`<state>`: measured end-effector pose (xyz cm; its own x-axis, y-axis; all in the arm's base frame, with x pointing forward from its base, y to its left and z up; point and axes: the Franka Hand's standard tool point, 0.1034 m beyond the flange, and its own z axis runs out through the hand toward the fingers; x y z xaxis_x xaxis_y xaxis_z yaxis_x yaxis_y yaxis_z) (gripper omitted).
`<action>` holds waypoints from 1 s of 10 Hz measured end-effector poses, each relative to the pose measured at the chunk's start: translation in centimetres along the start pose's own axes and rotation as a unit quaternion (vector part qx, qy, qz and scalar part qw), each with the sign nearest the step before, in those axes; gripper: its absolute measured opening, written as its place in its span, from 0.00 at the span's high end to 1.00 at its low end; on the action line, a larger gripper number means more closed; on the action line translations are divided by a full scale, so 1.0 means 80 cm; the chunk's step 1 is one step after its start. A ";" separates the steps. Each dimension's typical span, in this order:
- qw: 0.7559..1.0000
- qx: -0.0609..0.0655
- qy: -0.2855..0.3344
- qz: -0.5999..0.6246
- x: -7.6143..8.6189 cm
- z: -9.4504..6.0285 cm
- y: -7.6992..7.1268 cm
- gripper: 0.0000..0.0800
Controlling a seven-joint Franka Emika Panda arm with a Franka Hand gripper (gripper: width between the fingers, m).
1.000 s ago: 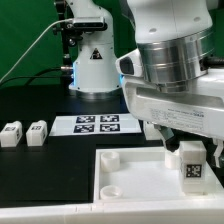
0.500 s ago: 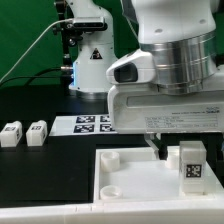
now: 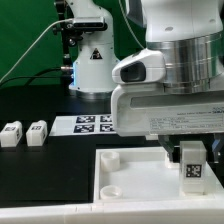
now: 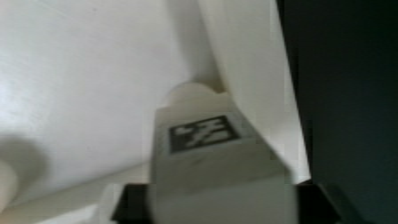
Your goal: Assemble one leg
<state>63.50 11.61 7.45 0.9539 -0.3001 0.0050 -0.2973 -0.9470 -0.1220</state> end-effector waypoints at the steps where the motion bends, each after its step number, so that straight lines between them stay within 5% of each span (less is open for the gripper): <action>1: 1.000 0.000 0.000 0.000 0.000 0.000 0.001 0.63; 5: 0.999 0.001 0.006 0.040 0.004 -0.001 0.004 0.63; 10: 0.985 0.021 0.018 0.168 0.002 0.000 0.009 0.63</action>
Offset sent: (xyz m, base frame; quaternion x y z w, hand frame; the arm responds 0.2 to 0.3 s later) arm 0.0140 -0.0083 0.0104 0.0002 0.0189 0.0822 0.9964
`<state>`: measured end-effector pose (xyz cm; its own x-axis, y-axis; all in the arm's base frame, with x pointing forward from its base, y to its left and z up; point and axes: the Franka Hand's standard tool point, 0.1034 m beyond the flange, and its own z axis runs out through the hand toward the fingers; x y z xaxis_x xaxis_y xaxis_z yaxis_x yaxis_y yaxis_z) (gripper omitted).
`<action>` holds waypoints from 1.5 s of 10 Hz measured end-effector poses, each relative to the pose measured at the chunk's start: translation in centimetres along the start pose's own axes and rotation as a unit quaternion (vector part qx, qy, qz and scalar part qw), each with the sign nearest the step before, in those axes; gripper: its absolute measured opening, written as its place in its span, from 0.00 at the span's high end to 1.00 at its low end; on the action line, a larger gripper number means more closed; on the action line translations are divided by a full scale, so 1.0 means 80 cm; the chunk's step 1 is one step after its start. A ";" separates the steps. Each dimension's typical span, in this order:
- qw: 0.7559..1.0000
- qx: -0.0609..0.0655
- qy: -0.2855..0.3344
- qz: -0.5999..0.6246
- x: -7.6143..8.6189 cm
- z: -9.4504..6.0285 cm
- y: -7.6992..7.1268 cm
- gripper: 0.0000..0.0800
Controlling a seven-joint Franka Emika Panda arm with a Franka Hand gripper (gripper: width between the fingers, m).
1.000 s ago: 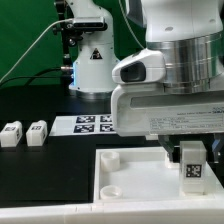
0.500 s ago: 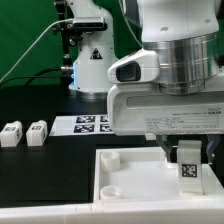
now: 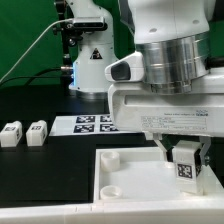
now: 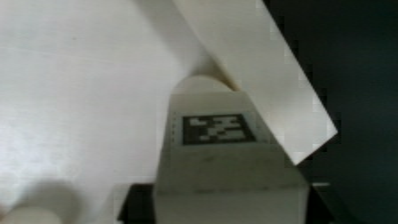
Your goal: Assemble one leg
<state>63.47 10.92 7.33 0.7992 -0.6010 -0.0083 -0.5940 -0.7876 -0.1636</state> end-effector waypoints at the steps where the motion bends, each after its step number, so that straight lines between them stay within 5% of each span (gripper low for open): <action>1: 1.000 0.001 0.004 -0.010 -0.001 0.000 0.001 0.63; 3: 1.000 0.001 0.004 -0.025 -0.001 0.000 0.001 0.57; 5: 0.985 -0.004 0.005 -0.174 -0.004 0.001 -0.001 0.24; 6: 0.969 -0.006 0.005 -0.247 -0.005 0.001 -0.002 0.20; 8: 0.932 -0.009 0.004 -0.362 -0.005 0.002 0.000 0.19; 13: 0.941 -0.009 0.003 -0.338 -0.007 0.008 0.002 0.19; 15: 0.971 -0.008 0.003 -0.239 -0.008 0.008 0.001 0.50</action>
Offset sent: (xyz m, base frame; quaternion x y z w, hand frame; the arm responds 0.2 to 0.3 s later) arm 0.0000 0.0000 0.0000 0.0000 0.0000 -0.0899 0.9960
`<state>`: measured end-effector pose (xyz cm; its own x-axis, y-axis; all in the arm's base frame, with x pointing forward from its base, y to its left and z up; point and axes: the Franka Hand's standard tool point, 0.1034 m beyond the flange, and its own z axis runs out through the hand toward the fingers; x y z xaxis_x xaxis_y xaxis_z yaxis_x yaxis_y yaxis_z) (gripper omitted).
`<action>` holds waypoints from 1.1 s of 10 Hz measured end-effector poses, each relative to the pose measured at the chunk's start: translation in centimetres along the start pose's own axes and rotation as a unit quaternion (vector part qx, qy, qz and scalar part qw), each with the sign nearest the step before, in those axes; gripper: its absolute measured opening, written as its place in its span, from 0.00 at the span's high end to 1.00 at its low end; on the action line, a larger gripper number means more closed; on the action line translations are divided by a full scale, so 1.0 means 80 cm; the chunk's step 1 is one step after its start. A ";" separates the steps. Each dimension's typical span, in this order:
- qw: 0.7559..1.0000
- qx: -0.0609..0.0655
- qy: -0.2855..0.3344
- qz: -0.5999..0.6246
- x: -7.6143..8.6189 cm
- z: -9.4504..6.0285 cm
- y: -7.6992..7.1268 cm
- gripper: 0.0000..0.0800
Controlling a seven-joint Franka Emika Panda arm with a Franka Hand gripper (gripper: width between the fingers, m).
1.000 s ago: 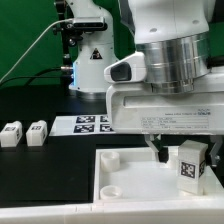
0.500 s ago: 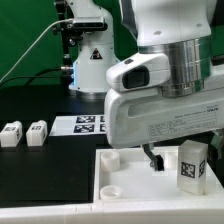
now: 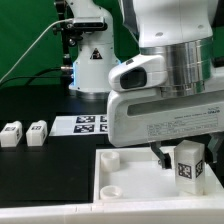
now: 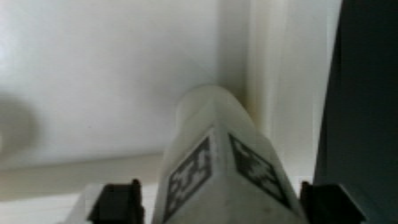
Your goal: Assemble one leg
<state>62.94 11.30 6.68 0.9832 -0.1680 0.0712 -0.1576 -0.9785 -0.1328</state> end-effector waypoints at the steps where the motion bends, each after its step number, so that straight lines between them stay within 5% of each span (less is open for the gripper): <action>1: 0.999 0.001 0.000 0.044 0.000 0.000 0.000 0.50; 5: 0.963 0.000 -0.007 0.270 -0.002 0.000 0.000 0.50; 9: 0.834 0.014 -0.024 0.551 -0.004 0.002 -0.002 0.50; 11: 0.840 0.014 -0.024 0.541 -0.005 0.002 -0.003 0.41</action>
Offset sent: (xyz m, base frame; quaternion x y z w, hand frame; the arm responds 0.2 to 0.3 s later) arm 0.0000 0.0000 0.0000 0.0000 0.0000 0.1790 0.9838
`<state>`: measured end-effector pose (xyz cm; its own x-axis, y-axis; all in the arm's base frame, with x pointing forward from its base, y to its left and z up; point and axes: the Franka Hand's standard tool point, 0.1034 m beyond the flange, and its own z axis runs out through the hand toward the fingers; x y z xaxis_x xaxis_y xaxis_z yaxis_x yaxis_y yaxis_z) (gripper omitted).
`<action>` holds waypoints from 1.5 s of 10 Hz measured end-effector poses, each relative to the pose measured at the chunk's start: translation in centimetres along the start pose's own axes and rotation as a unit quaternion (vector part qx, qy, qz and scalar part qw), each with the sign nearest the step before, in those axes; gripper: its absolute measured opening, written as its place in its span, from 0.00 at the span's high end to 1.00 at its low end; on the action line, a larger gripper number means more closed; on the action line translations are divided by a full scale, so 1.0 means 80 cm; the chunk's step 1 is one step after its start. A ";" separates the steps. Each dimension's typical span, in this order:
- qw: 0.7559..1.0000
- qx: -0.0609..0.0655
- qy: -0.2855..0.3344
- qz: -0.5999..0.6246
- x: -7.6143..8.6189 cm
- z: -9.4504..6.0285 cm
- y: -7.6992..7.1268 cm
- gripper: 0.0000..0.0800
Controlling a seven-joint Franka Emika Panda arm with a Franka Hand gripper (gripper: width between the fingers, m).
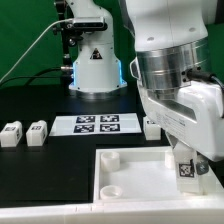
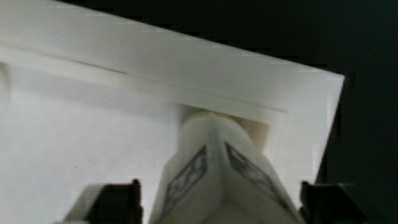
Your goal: Assemble one leg
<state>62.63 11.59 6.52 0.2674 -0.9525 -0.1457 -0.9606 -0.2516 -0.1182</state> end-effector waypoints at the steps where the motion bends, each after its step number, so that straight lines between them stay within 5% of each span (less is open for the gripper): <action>1: 1.000 0.000 0.000 -0.026 0.000 0.000 0.000 0.26; 3: 0.991 -0.001 -0.002 -0.136 -0.007 0.002 0.001 0.20; 6: 0.930 -0.003 0.004 -0.367 -0.007 0.002 0.001 0.19; 9: 0.884 -0.006 0.006 -0.468 -0.002 0.002 0.002 0.19; 10: 0.890 -0.005 0.006 -0.455 -0.003 0.002 0.002 0.37; 11: 0.890 -0.006 0.006 -0.456 -0.003 0.003 0.002 0.37; 12: 0.896 -0.005 0.006 -0.445 -0.003 0.003 0.002 0.60; 15: 0.959 -0.001 0.004 -0.283 -0.003 0.002 0.000 0.63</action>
Offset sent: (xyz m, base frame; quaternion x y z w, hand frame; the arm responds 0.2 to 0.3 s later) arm -0.0034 0.0088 0.0075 -0.0044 -0.0269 -0.3805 0.9244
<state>62.57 11.82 6.41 0.7462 -0.6637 -0.0518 -0.6611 -0.7296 -0.1748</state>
